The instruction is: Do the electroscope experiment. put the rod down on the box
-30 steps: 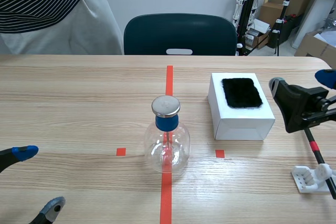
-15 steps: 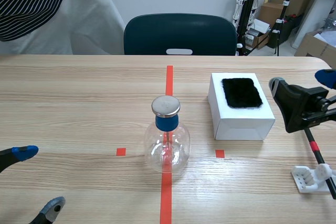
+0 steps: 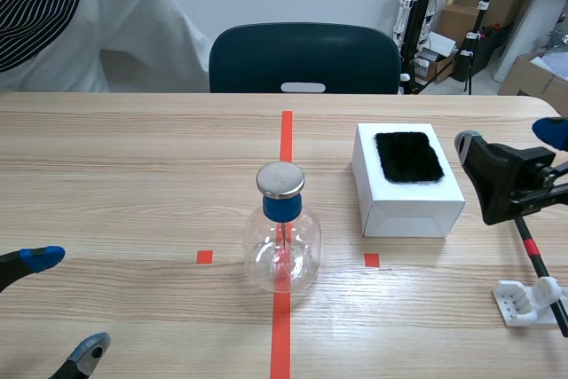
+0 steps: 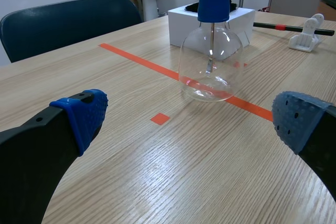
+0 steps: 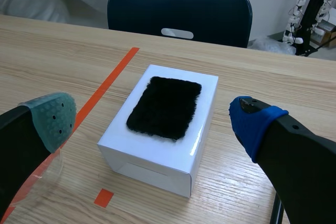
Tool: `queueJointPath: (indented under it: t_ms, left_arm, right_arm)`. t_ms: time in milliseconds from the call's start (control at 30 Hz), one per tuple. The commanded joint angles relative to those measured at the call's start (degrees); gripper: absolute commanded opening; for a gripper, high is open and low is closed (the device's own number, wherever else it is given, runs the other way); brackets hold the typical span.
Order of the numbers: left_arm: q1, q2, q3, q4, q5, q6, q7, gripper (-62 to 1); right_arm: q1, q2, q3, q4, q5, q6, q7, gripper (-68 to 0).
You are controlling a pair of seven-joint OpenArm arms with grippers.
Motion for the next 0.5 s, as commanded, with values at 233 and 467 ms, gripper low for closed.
queueJointPath:
  t_ms: [233, 467]
  left_arm:
    - [-0.15, -0.04, -0.37, 0.70, -0.15, -0.07, -2.84, 1.4]
    - [-0.15, -0.04, -0.37, 0.70, -0.17, -0.07, -2.84, 1.4]
  right_arm:
    - [0.96, 0.52, 0.07, 0.11, 0.46, 0.00, 0.83, -7.8]
    - [0.96, 0.50, 0.07, 0.11, 0.48, 0.02, 0.83, -7.8]
